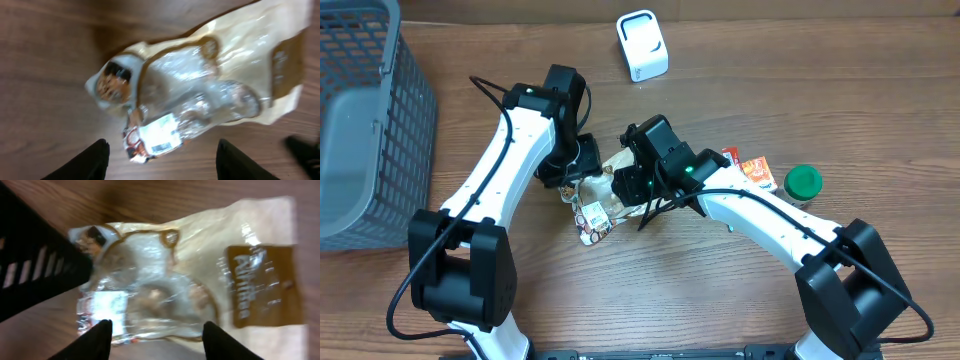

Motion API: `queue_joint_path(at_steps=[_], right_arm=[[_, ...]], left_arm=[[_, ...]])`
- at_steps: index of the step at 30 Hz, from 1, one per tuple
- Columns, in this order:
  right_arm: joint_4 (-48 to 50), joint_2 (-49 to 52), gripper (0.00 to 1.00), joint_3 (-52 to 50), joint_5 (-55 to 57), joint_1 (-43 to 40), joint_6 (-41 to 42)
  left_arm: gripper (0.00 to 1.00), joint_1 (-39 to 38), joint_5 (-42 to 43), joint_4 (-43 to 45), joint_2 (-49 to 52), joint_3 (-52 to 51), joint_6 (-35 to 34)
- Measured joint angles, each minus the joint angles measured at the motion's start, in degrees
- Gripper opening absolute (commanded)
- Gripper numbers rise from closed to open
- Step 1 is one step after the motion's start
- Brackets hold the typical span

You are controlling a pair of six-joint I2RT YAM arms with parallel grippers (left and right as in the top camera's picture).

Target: Scan the item barcode

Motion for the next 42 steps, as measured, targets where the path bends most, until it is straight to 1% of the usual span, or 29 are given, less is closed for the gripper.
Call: queue_joint_path(at_steps=[2,6,8,11,14,24,30,34,37,42], right_arm=[[0.0,0.0,0.66,0.0,2.8,0.0,-2.5],[0.2,0.0,0.67,0.0,7.0,0.0,-4.9],[0.3,0.0,0.67,0.0,8.1,0.0,-5.4],[0.3,0.0,0.67,0.0,9.0,-0.1,-6.1],[0.3,0.0,0.7,0.0,8.9,-0.8,-6.5],[0.2,0.7,0.72,0.0,1.7,-6.2,-6.6],[0.2,3.1,0.73,0.0,0.1,-6.0,-6.5],[-0.8,5.8,0.73,0.0,-0.3,-6.0,-4.9],[-2.0,6.8,0.73,0.0,-0.7,-6.0,-3.0],[-3.8,7.2,0.72,0.0,-3.7,-6.0,-1.2]], left_arm=[[0.66,0.0,-0.6,0.4,0.0,-2.1,-0.6],[0.77,0.0,-1.4,3.2,0.0,-7.1,-1.8],[0.8,0.0,-1.7,5.4,0.0,-9.4,-2.1],[0.8,0.1,-2.0,8.2,0.0,-11.4,-2.3],[0.8,0.5,-2.1,9.8,0.0,-11.6,-2.3],[0.79,1.0,-2.1,12.0,0.0,-11.6,-1.9],[0.73,1.0,-2.1,16.2,0.0,-13.1,-1.3],[0.73,1.0,-2.1,20.8,0.0,-15.1,0.8],[0.73,1.0,-2.1,22.7,0.0,-15.8,3.1],[0.73,1.0,-2.1,25.5,0.0,-16.1,8.5]])
